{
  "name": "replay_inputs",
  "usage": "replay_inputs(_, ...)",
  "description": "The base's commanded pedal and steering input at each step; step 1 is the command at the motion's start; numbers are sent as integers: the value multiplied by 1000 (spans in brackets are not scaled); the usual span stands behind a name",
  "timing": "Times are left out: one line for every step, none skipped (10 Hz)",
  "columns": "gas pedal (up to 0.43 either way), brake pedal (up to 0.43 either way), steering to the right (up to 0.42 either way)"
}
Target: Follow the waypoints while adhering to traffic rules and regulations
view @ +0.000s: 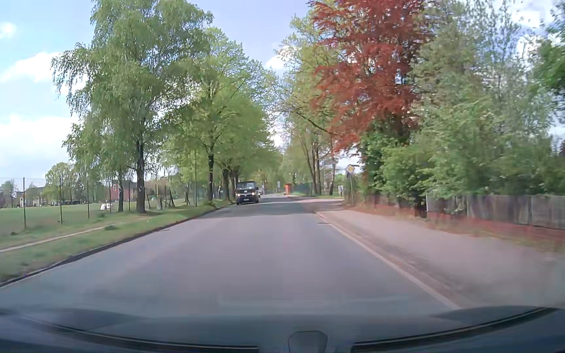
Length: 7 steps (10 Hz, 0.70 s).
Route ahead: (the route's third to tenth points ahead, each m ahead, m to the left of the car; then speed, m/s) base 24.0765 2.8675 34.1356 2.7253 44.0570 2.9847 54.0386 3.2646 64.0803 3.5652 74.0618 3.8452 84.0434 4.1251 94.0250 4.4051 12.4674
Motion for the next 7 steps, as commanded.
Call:
replay_inputs(118, 0, -6)
replay_inputs(118, 0, -6)
replay_inputs(118, 0, -6)
replay_inputs(118, 0, -6)
replay_inputs(118, 0, -6)
replay_inputs(118, 0, -6)
replay_inputs(118, 0, -6)
